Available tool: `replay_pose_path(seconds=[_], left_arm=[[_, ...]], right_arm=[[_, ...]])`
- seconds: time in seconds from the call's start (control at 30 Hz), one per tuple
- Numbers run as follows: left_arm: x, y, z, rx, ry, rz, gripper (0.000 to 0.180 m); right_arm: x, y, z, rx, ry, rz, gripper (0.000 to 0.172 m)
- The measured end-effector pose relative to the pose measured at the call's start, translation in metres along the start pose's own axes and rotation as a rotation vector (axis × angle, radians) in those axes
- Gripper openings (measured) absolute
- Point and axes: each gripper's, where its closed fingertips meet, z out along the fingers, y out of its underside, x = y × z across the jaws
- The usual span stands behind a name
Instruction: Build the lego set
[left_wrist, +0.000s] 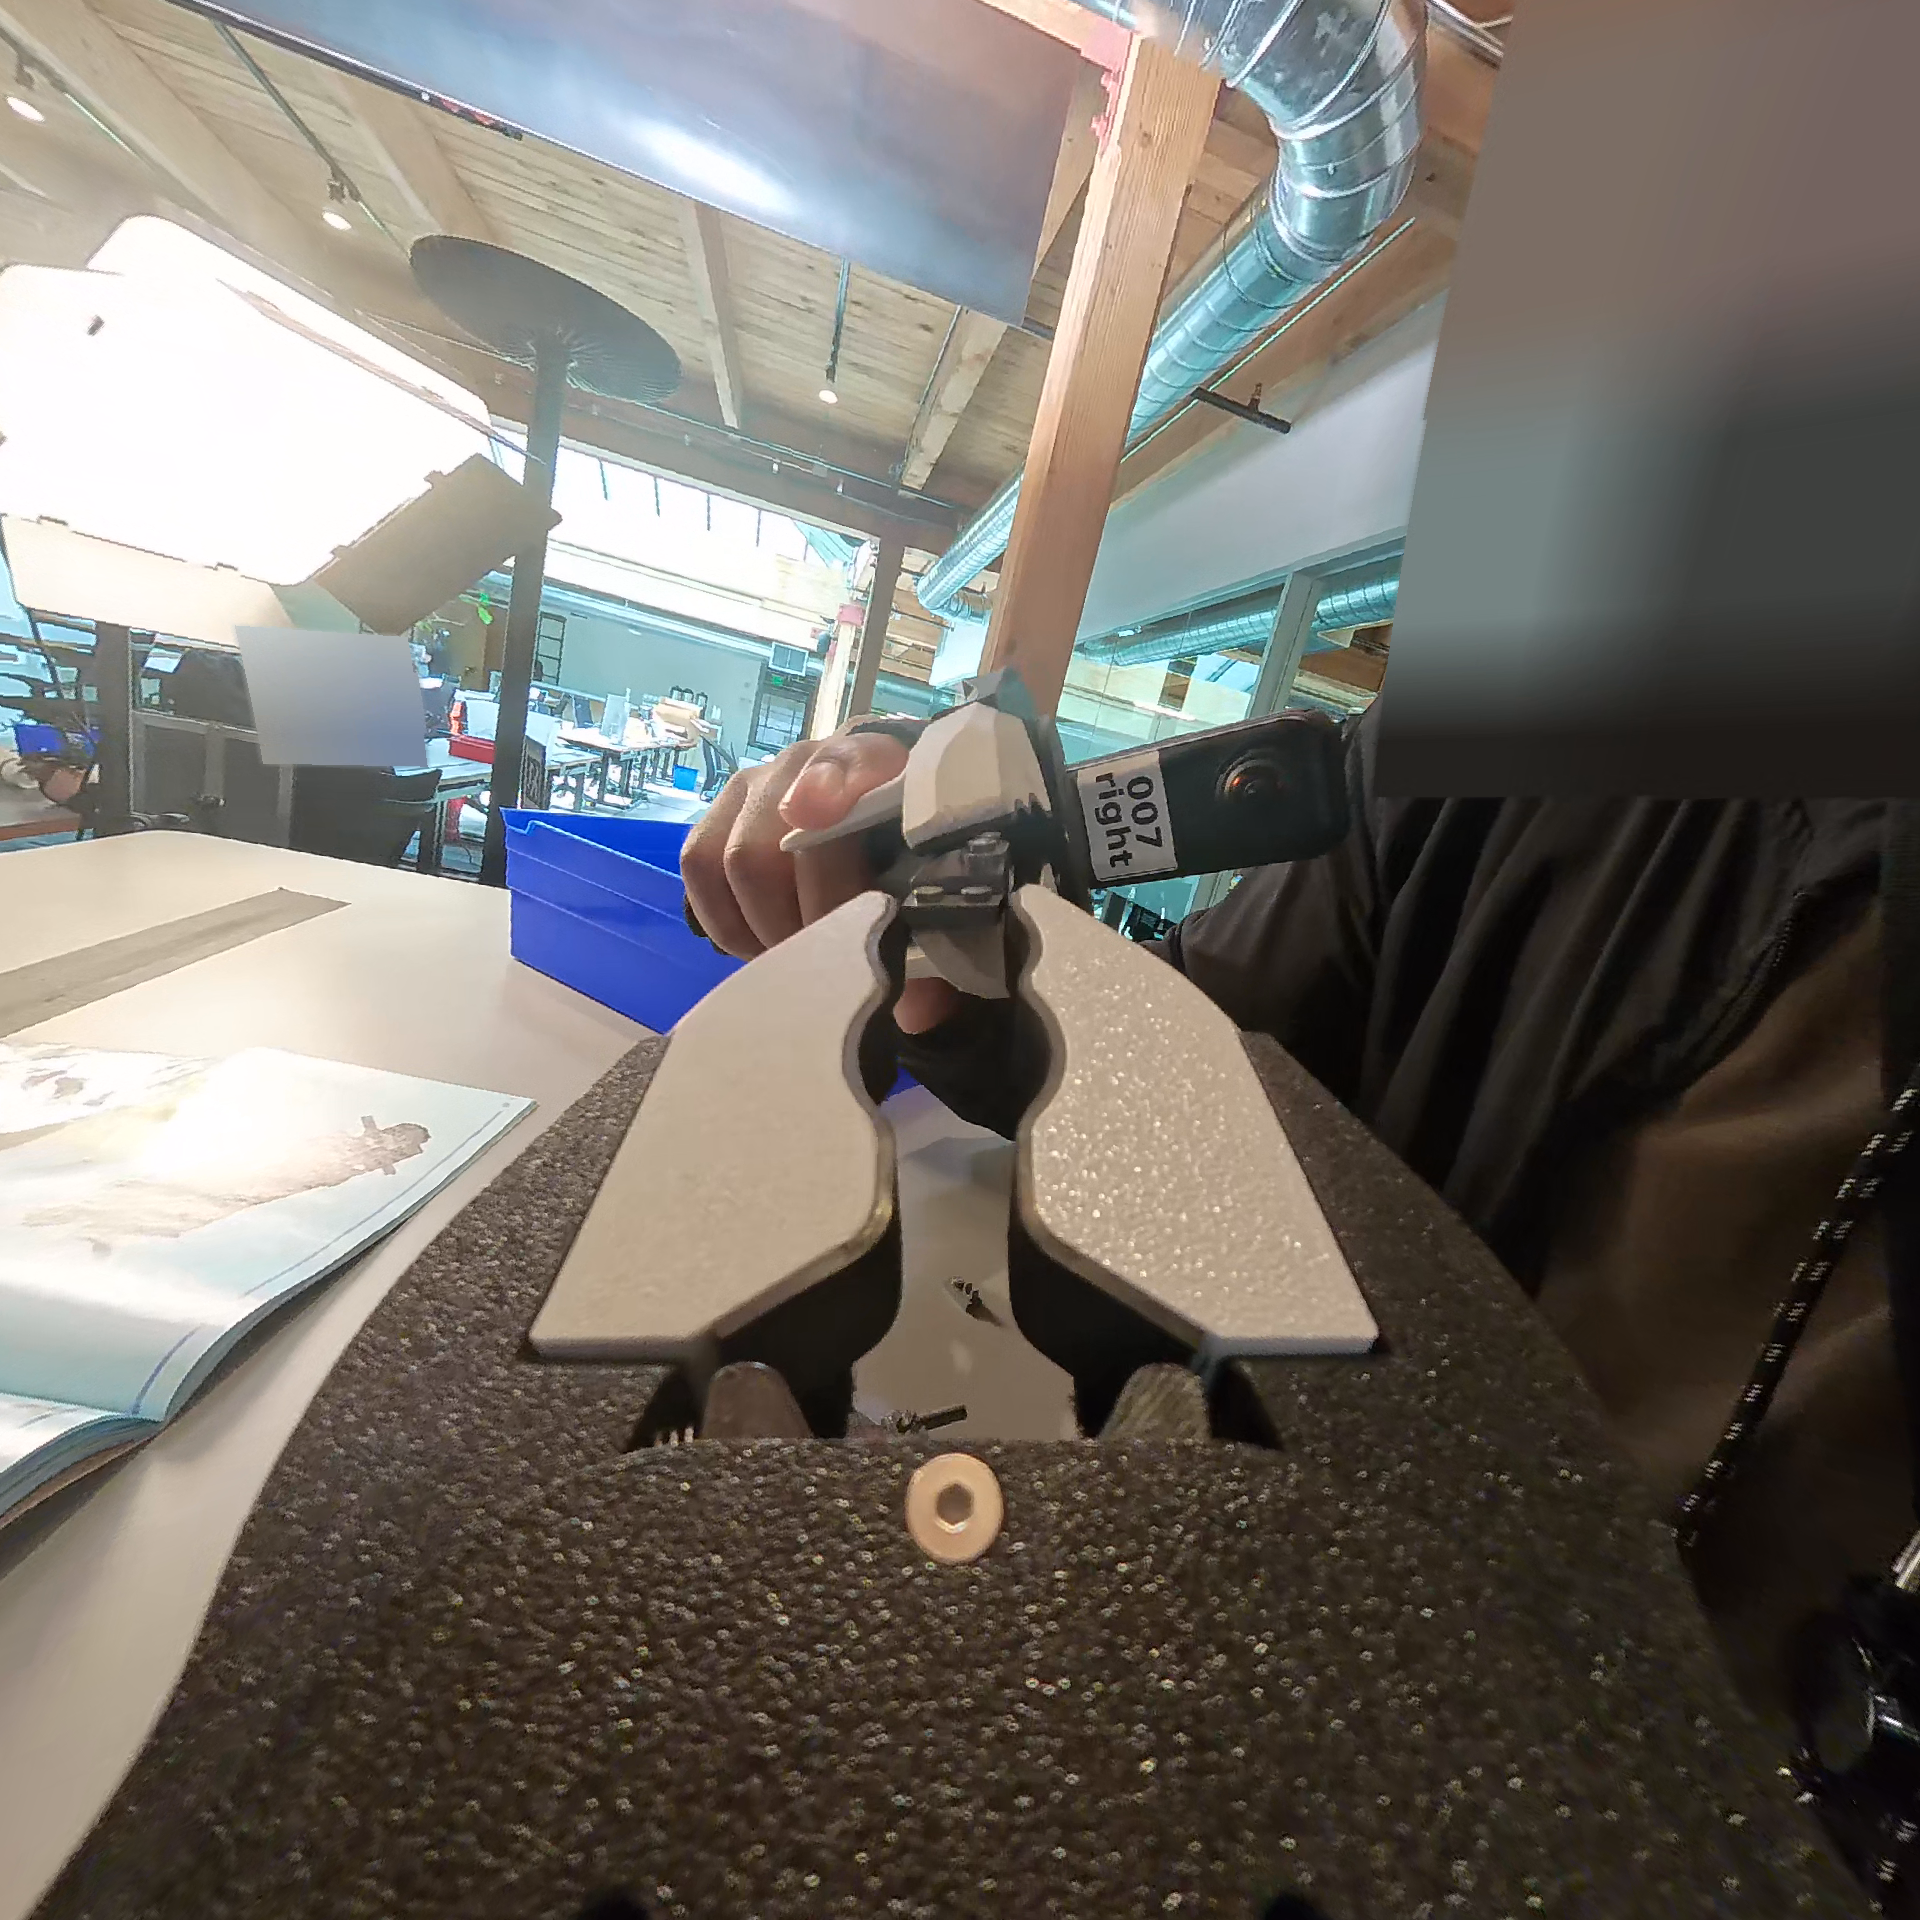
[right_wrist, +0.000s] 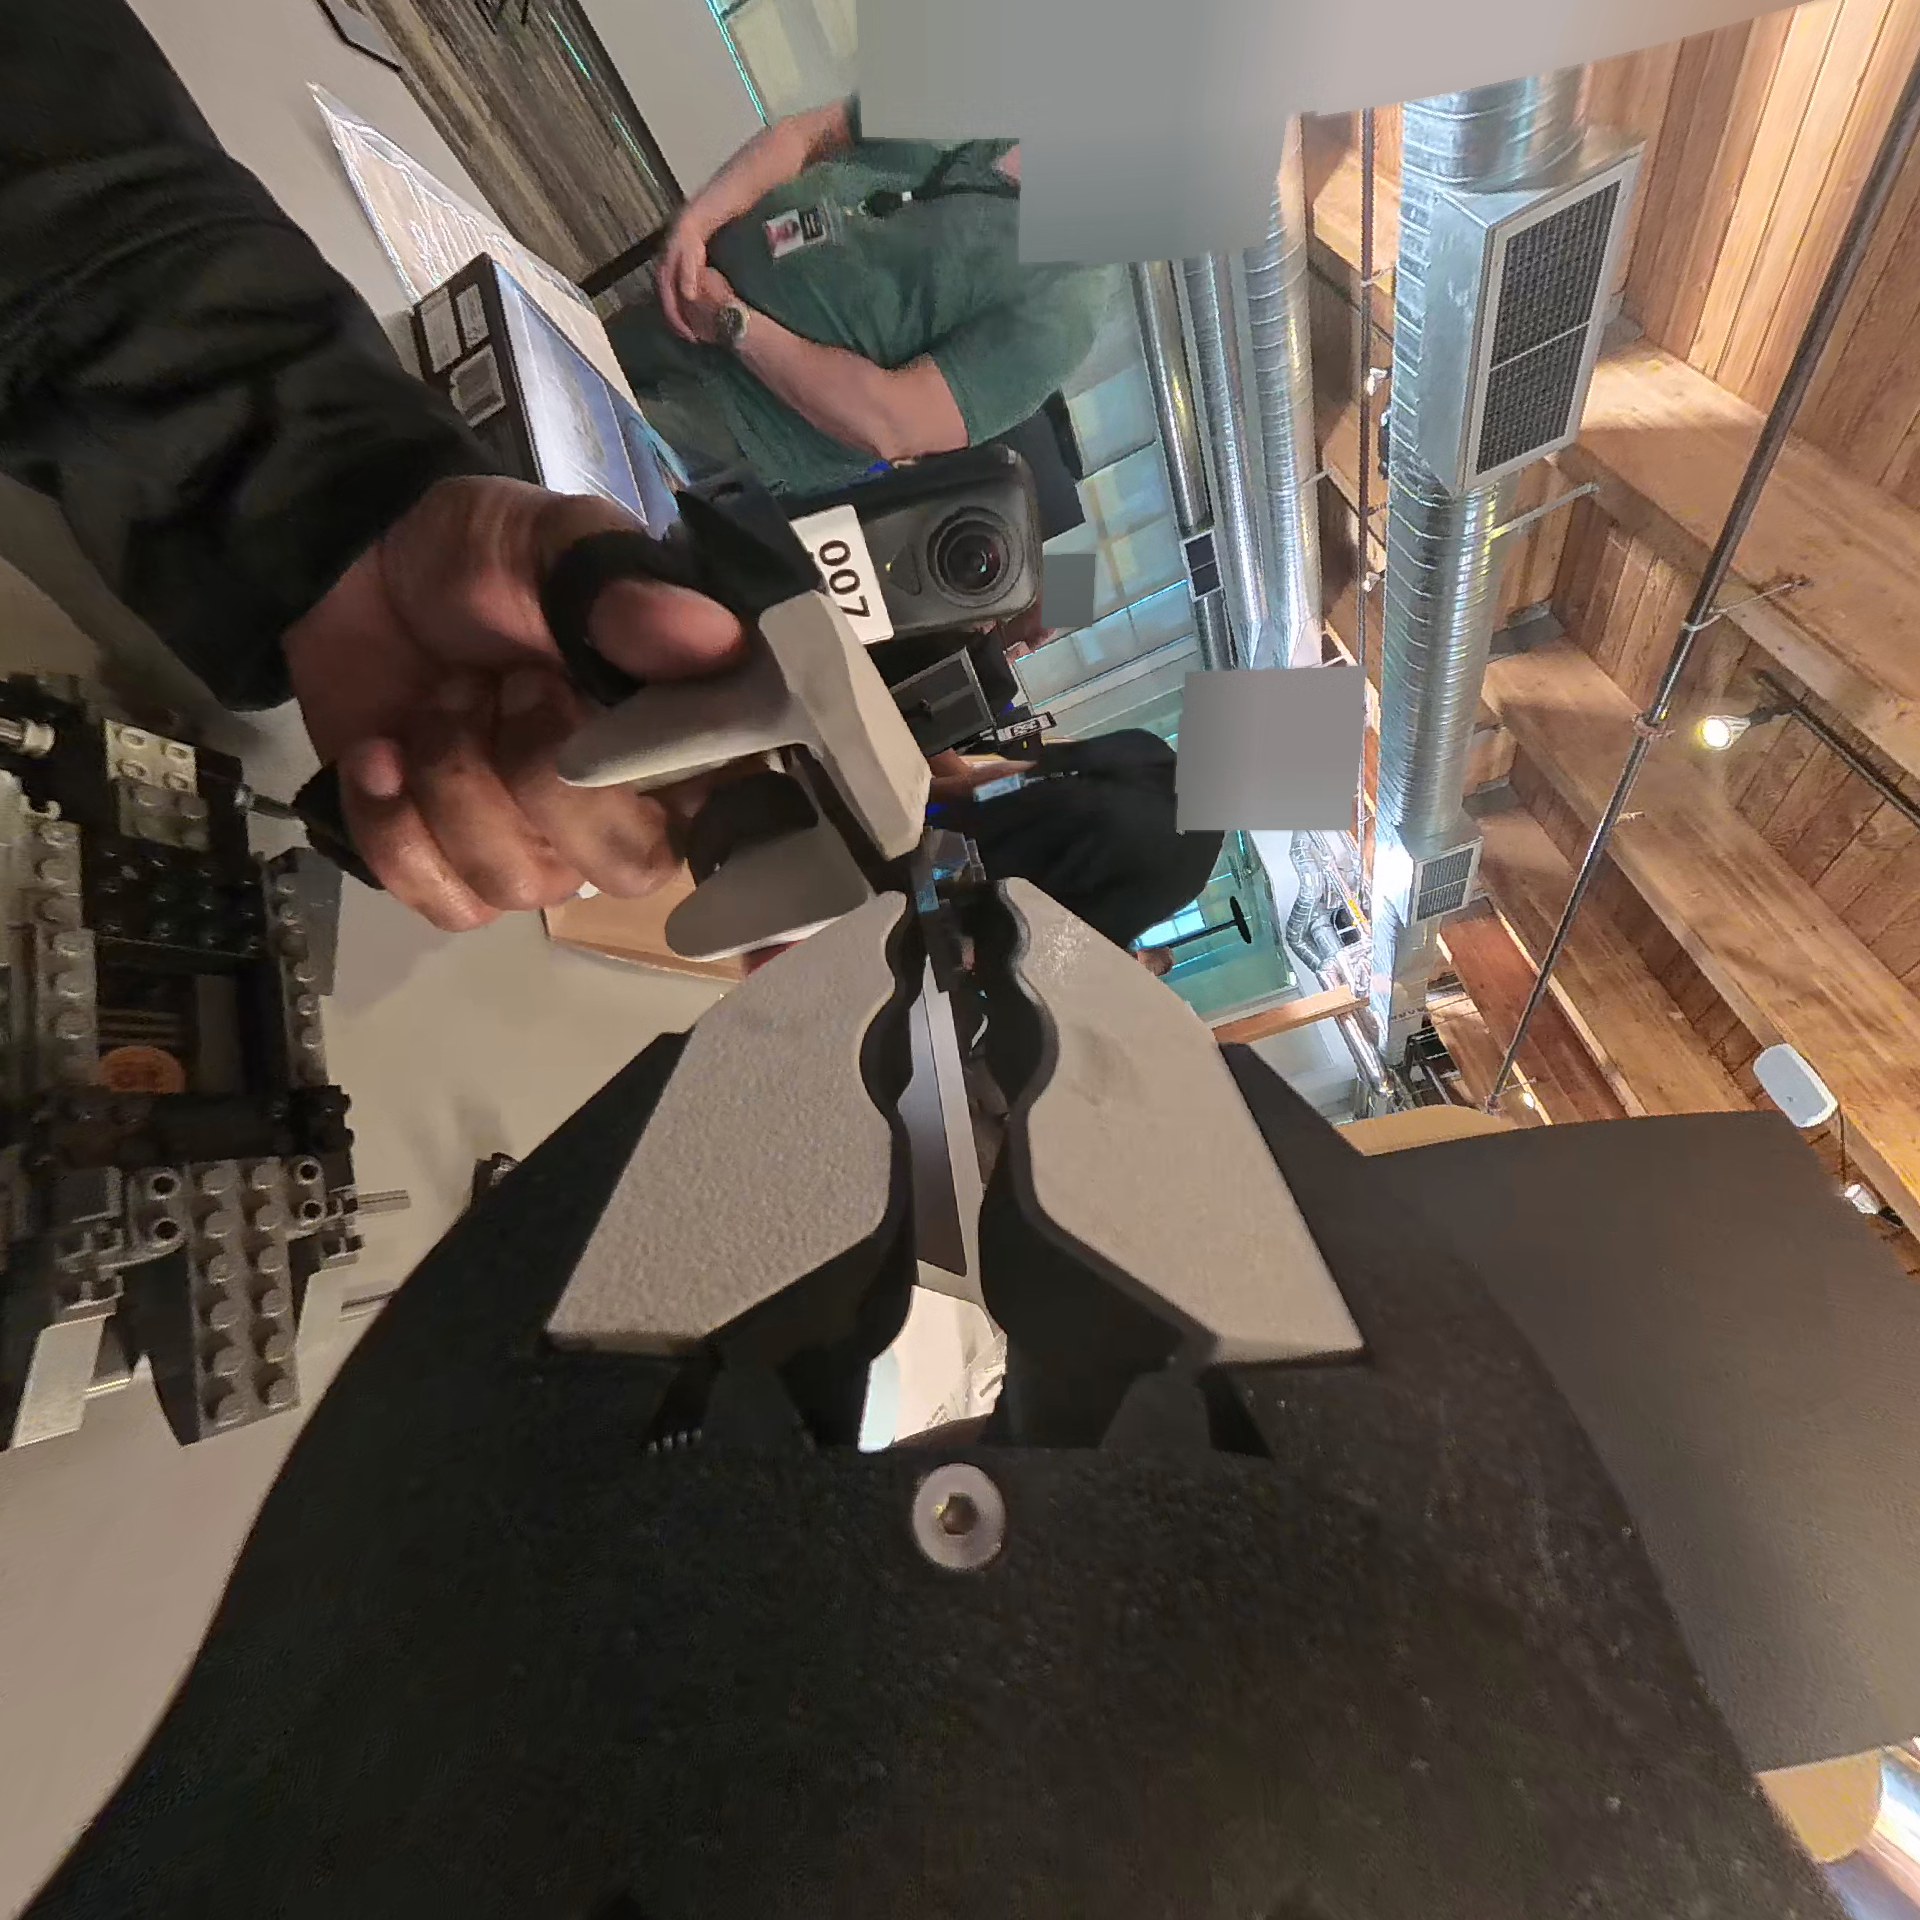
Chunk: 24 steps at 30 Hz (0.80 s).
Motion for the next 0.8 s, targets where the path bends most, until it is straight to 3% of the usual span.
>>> replay_pose_path(seconds=[0.5, 0.63, 0.8], left_arm=[[-0.002, -0.003, -0.001, 0.024, -0.018, 0.033, 0.016], [-0.002, -0.014, -0.006, 0.047, -0.039, 0.065, 0.016], [-0.001, -0.020, -0.011, -0.004, -0.084, 0.140, 0.016]], right_arm=[[0.006, 0.000, 0.002, 0.000, 0.077, 0.011, 0.015], [0.015, 0.011, -0.009, -0.042, 0.073, 0.133, 0.030], [-0.017, 0.040, -0.062, -0.219, -0.113, 0.503, 0.028]])
